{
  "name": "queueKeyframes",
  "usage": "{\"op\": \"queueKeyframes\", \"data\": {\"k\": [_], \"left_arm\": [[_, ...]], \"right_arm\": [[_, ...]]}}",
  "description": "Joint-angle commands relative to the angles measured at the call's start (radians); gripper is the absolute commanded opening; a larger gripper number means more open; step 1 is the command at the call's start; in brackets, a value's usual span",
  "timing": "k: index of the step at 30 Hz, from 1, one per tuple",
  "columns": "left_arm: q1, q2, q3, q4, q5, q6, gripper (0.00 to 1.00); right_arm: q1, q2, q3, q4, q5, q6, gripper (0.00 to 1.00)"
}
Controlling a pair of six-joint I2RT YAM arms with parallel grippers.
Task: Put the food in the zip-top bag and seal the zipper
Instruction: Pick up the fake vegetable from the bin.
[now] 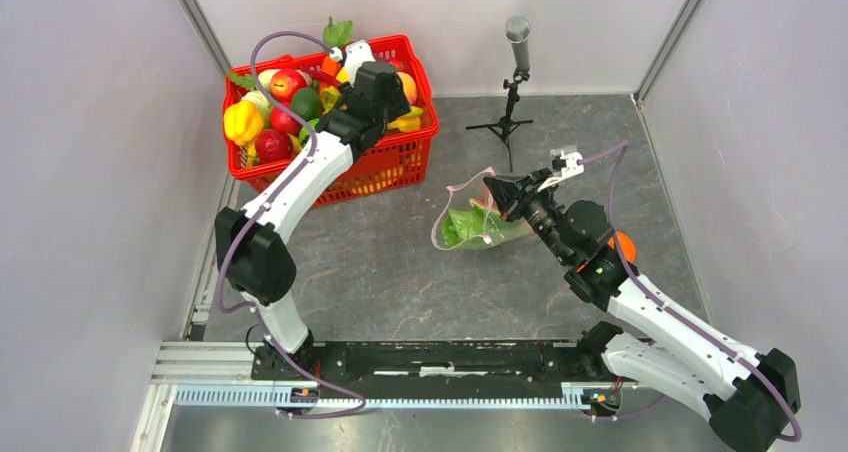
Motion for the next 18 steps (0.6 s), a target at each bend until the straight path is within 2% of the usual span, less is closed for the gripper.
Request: {"op": "queueKeyframes", "data": {"k": [1,9,18], "left_arm": [[0.001,0.04,0.106,-0.007,-0.112,-0.087,0.7],[-0.001,0.09,0.095,-0.018,-0.156,-0.141,0.69],[0.0,0.152,0.115,0.01,-0.198,-0.129,0.65]], "right_arm": [[0.001,-0.005,0.001,0.078,0.012,0.002,0.0],[0.001,0.007,-0.002,0.092,0.012,0.003,0.01],[0.001,0.01,-0.015,0.103,0.012,0.005,0.01]]}}
